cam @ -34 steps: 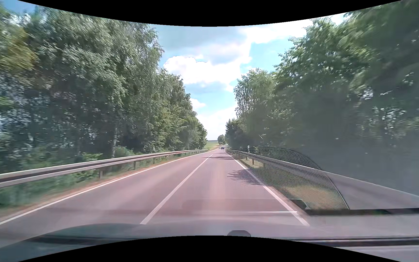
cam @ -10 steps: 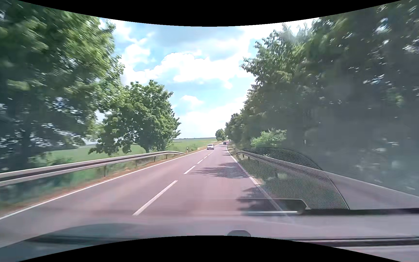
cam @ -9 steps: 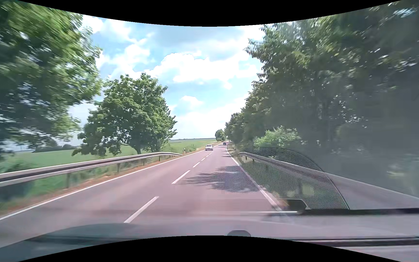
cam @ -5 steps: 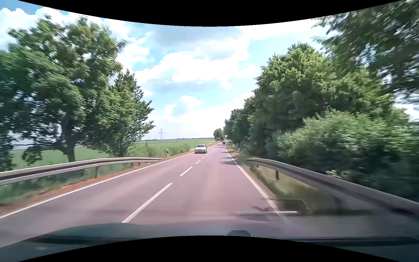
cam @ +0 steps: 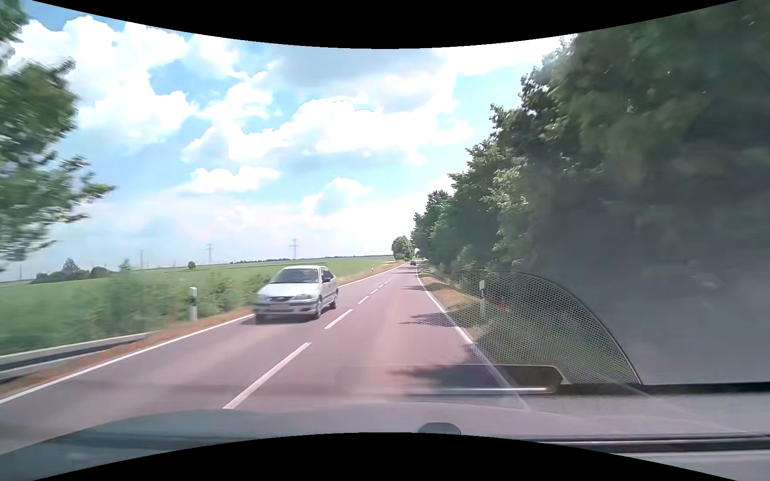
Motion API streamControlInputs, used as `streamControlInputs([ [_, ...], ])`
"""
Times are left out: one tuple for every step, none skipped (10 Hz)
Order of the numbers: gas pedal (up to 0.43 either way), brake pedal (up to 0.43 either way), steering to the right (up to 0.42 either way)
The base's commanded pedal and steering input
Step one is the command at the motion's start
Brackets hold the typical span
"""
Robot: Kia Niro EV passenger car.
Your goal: Follow the waypoints while adhering to traffic rules and regulations
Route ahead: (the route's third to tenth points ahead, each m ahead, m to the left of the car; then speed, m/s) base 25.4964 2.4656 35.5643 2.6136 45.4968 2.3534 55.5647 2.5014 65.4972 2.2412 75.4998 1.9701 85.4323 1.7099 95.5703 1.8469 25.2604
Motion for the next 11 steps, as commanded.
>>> streamControlInputs([
  [0.197, 0.000, -0.001],
  [0.197, 0.000, 0.000],
  [0.197, 0.000, 0.000],
  [0.197, 0.000, 0.000],
  [0.197, 0.000, 0.000],
  [0.197, 0.000, 0.000],
  [0.197, 0.000, 0.000],
  [0.197, 0.000, 0.000],
  [0.197, 0.000, 0.001],
  [0.197, 0.000, 0.001],
  [0.197, 0.000, 0.001],
])
